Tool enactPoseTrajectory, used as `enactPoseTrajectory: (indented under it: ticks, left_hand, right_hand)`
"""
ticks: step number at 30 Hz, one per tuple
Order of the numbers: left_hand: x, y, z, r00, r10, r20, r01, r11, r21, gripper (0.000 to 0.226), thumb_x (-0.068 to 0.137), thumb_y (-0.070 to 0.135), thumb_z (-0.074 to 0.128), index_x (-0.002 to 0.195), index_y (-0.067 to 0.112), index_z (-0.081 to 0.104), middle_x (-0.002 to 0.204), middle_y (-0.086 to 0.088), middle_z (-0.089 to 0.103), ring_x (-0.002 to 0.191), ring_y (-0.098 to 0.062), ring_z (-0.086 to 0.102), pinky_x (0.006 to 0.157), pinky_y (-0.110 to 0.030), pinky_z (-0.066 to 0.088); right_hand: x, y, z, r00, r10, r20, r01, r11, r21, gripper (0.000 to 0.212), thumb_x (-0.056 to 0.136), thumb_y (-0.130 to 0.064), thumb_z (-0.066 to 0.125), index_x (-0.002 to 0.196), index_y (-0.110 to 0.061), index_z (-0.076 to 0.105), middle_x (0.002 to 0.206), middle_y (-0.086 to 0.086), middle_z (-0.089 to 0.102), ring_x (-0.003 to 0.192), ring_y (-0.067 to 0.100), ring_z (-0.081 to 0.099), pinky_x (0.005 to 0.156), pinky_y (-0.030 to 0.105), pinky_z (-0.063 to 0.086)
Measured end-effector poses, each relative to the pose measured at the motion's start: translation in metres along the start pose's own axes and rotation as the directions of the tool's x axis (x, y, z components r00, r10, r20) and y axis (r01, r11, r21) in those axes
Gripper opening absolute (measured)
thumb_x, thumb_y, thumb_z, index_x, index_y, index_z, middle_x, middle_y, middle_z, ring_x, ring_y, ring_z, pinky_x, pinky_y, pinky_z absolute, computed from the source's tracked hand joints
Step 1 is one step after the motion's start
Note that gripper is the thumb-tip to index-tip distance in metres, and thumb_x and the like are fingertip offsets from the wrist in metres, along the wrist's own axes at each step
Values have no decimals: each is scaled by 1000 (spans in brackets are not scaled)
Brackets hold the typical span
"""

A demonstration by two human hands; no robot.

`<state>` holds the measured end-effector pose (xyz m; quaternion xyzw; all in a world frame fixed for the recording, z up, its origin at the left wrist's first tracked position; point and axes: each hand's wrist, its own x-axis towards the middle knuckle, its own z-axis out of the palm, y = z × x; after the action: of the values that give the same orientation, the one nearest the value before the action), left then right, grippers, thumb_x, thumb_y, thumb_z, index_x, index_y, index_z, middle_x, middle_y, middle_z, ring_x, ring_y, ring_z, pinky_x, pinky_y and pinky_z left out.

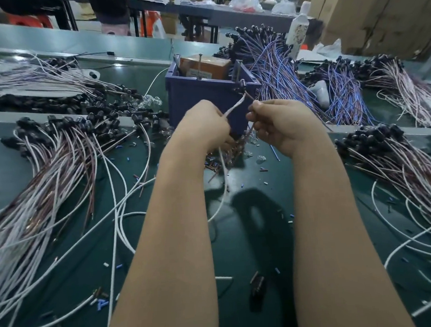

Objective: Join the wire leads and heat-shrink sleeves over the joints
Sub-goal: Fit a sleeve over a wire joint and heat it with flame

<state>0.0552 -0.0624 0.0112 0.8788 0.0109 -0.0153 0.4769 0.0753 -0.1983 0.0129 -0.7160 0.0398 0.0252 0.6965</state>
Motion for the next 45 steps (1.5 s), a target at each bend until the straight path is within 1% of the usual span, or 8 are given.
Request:
enactPoseTrajectory:
  ticks: [10,19,22,27,35,39,43,45]
  left_hand:
    - [-5,-2,-9,999,-24,-27,23,999,-50,26,96,8,41,92,4,67,86,-12,73,71,-17,70,72,-28,58]
    - [-4,-3,-5,997,14,-74,-18,998,-56,42,101,29,38,99,-1,67,94,-16,72,88,-29,68,84,-36,54]
    - [-4,-9,-5,991,9,-133,-7,1000,19,32,97,25,49,96,1,71,83,-11,67,70,-24,59,64,-26,44]
    - [-5,-7,-4,984,-28,-174,42,996,80,28,94,25,54,93,3,70,96,-16,69,96,-32,63,81,-32,48]
    - [-11,14,-9,914,250,-319,-290,953,-85,11,93,24,57,87,18,64,75,3,62,76,-17,59,72,-26,48]
    - [-17,22,-9,876,348,-334,-436,868,-239,10,92,21,60,93,14,68,95,-4,67,95,-19,63,90,-41,51]
    - [-16,31,-2,795,453,-403,-543,827,-142,16,91,24,61,104,15,66,112,-5,61,102,-12,59,94,-26,48]
    - [-17,33,-2,759,457,-463,-567,814,-127,14,94,26,58,97,13,63,95,-1,64,84,-5,61,81,-18,50]
  right_hand:
    - [2,0,-10,984,-107,-142,14,845,-535,24,91,-8,51,69,-14,58,52,-2,62,38,8,39,40,14,35]
    - [-8,2,11,981,17,194,25,976,-214,18,96,-5,50,81,-4,59,71,14,64,47,11,65,46,16,51]
    - [-7,3,13,986,-21,162,55,977,-207,20,96,-3,50,79,-3,59,71,14,65,49,12,66,50,19,54]
    - [-3,1,10,986,-152,68,165,951,-260,24,97,-6,48,75,-9,58,69,9,63,43,7,61,47,16,51]
    - [-15,-10,14,928,-226,296,273,954,-126,18,96,-4,50,88,-10,65,69,3,68,57,8,65,57,17,53]
    - [-21,-17,13,865,-287,412,283,956,72,16,92,3,54,101,-4,66,81,4,71,74,15,68,74,24,57]
    - [-22,-22,16,885,-405,230,381,913,143,17,92,3,53,85,-4,66,70,1,71,68,11,68,64,20,54]
    - [-20,-24,13,910,-414,-2,402,882,245,18,94,-6,56,78,-2,65,68,5,70,66,13,68,62,19,55]
